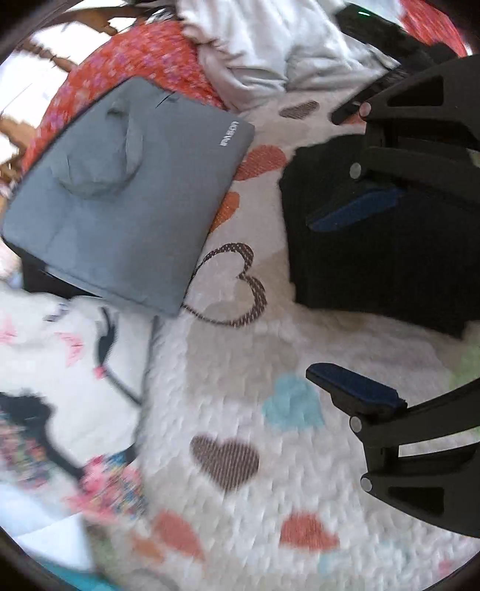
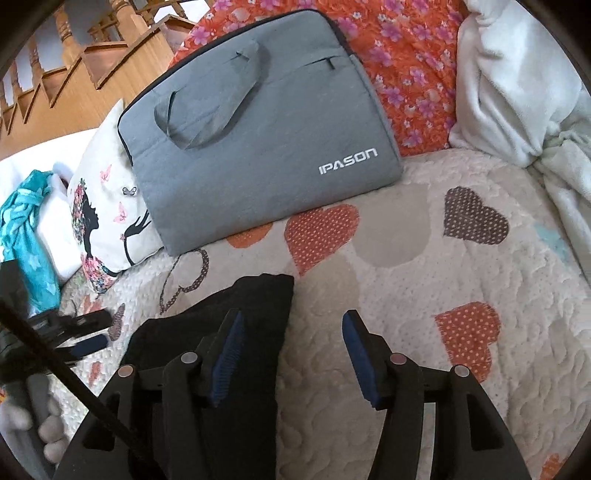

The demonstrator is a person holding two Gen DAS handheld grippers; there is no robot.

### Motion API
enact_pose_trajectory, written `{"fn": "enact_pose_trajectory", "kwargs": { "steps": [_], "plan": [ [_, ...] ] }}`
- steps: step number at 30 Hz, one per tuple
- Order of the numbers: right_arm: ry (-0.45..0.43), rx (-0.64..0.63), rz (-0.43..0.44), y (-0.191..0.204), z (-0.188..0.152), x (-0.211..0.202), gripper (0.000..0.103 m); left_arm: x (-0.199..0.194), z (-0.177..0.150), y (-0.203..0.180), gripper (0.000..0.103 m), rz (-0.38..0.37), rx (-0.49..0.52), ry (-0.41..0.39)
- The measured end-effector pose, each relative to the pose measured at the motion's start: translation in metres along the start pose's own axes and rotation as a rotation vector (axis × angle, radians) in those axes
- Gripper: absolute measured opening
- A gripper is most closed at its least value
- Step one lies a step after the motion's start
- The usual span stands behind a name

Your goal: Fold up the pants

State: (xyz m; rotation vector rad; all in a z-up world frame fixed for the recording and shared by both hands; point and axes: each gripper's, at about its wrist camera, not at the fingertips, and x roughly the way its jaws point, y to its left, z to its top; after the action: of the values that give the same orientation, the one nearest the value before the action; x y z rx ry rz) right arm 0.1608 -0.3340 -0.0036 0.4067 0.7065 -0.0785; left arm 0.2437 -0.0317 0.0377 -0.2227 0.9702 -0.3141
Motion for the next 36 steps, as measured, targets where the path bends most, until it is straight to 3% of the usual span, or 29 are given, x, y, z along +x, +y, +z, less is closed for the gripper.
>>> {"fn": "enact_pose_trajectory", "kwargs": {
  "steps": [5,10,15,21,22,23,25,28,30,32,34,36],
  "plan": [
    [-0.004,0.032,-0.021,0.006,-0.021,-0.024,0.064,-0.048,-0.047,0.003,0.072,0.038,0.043,-0.060],
    [0.045,0.019,0.026,0.029,-0.059,-0.047,0.066,-0.075,-0.096,0.016,0.072,0.067,0.056,-0.069],
    [0.121,-0.048,0.039,0.050,-0.077,-0.059,0.066,-0.070,-0.118,0.027,0.072,-0.001,0.010,-0.025],
    [0.254,-0.127,0.149,0.093,-0.021,-0.054,0.066,-0.045,-0.105,0.023,0.072,-0.133,-0.011,-0.032],
    [0.281,-0.140,0.161,0.104,-0.008,-0.048,0.066,-0.038,-0.103,0.024,0.069,-0.172,-0.022,-0.027],
    [0.321,-0.163,0.171,0.116,0.002,-0.039,0.066,-0.032,-0.101,0.025,0.059,-0.197,-0.030,-0.020],
    [0.381,-0.240,0.137,0.146,0.023,-0.018,0.066,-0.019,-0.101,0.028,0.044,-0.245,-0.047,0.003],
    [0.453,-0.372,0.064,0.190,0.038,0.021,0.066,-0.005,-0.104,0.038,0.044,-0.309,-0.093,0.013],
    [0.506,-0.397,0.036,0.208,0.037,0.048,0.058,0.001,-0.103,0.045,0.044,-0.337,-0.122,0.023],
    [0.594,-0.404,0.003,0.221,0.027,0.081,0.022,0.006,-0.101,0.052,0.044,-0.370,-0.154,0.040],
    [0.675,-0.380,-0.033,0.225,0.012,0.114,0.017,0.010,-0.102,0.058,0.044,-0.390,-0.182,0.052],
    [0.678,-0.335,-0.068,0.221,0.005,0.135,0.015,0.013,-0.104,0.062,0.046,-0.401,-0.197,0.058]
  ]
}}
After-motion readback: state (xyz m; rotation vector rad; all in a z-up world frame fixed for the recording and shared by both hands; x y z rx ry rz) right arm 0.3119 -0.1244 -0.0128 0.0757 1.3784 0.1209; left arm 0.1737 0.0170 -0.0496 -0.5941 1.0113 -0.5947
